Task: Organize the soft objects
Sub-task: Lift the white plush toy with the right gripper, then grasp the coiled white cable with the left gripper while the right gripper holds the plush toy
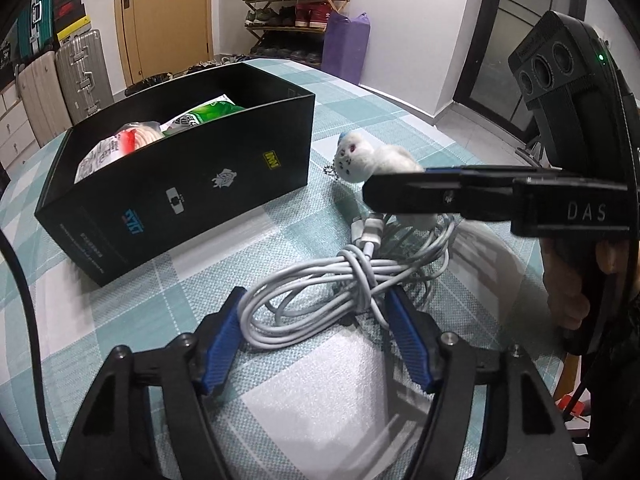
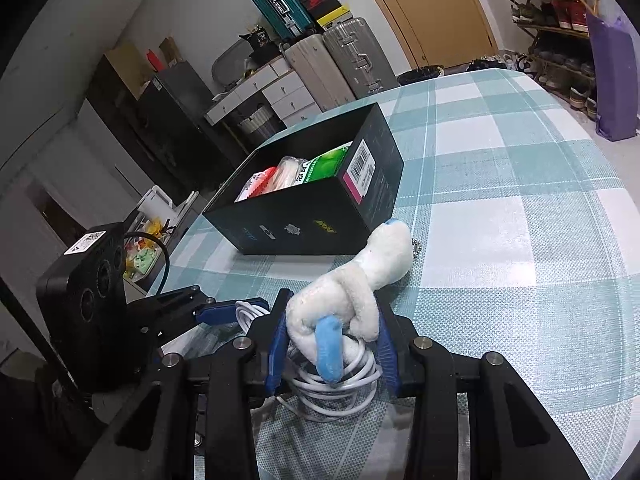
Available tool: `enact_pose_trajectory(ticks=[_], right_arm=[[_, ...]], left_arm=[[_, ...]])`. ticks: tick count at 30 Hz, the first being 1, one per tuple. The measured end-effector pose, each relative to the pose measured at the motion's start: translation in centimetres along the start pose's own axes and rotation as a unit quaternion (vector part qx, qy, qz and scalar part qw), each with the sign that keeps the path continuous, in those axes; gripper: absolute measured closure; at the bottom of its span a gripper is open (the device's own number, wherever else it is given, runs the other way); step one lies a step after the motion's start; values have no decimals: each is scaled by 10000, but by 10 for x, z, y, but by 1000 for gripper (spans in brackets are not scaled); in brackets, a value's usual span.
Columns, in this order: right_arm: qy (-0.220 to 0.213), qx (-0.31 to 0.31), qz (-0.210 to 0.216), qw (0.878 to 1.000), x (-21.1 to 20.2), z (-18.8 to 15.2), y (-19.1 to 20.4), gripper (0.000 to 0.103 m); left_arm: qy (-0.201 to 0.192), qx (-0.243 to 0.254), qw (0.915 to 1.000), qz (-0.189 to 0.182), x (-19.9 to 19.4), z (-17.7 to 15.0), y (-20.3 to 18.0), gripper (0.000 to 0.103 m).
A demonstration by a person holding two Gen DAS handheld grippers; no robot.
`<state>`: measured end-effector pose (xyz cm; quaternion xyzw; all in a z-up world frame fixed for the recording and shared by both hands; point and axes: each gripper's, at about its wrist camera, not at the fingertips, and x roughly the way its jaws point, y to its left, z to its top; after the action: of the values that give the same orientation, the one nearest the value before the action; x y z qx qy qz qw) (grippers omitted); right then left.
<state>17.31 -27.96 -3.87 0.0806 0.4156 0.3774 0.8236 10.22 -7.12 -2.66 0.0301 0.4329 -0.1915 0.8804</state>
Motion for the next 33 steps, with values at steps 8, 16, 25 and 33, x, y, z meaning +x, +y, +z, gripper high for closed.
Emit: enact_pose_trajectory(ticks=[8,16,25,33], right_arm=[[-220,-1,9,9998,-10,3,-1,64],[-147,-56,-56,9999,-9,3,-2,67],[53,136,-82,9999,2,-1,-3,57],[24,-53,-50,10000,12,-2,7,71]], left_arm=[[-6,-27,10000,8,-1,0,3,35],[-19,-14,10000,56,-6,-6,7,35],[-26,8,9999,102,-6,-3,4,35],[-57,-53,9999,139,-7,-4,4,36]])
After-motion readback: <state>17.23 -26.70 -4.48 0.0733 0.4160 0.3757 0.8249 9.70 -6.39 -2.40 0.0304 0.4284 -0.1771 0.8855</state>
